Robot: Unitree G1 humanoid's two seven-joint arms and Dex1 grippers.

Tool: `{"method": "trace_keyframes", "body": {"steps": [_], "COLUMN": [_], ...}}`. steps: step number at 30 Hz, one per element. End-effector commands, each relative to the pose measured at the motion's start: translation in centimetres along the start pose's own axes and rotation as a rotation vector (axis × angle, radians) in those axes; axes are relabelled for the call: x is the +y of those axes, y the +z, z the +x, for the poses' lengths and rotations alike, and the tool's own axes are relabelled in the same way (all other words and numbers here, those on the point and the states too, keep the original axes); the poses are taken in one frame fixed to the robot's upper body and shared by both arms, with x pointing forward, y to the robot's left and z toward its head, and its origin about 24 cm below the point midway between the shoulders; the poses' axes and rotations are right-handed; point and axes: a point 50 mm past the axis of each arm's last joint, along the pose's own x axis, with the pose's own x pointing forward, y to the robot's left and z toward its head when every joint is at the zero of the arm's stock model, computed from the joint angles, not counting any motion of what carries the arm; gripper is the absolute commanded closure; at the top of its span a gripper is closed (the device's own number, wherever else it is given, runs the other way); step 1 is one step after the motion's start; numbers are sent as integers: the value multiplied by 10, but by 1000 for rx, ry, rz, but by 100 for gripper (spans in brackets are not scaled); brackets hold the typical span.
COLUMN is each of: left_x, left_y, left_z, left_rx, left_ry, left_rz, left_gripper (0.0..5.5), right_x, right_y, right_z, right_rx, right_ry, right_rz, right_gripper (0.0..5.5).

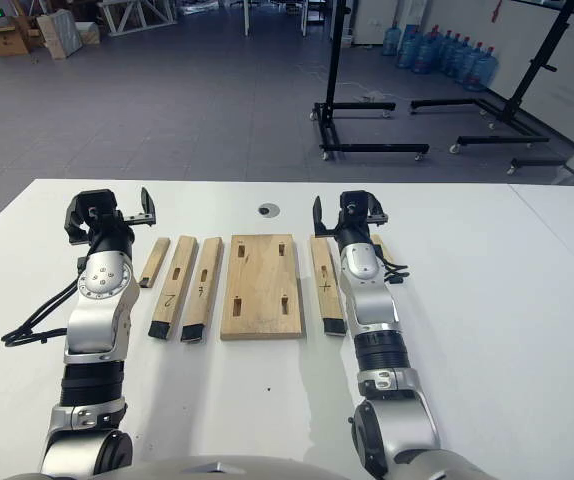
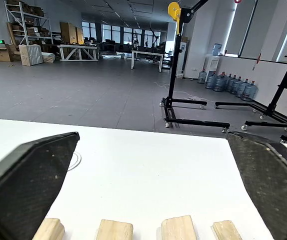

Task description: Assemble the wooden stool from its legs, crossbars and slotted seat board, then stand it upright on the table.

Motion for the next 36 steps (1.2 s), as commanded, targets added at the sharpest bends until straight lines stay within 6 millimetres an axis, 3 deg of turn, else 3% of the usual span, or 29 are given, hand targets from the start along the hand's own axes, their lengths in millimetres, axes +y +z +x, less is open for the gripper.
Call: {"method": "trace_keyframes", "body": {"steps": [1, 36], "left_x": [2, -2], "left_y": [0, 2], "left_z": [-1, 1], "left_rx": [-7, -9], "left_ry": [2, -16], "left_rz": [12, -38], "left_gripper": [15, 15], "right_x": [2, -3], "right_y": [4, 11], "right_z": [1, 1], "right_rx": [-10, -42], "right_ry": [3, -6], "right_rz": [-3, 71], "right_gripper": [10, 10]}}
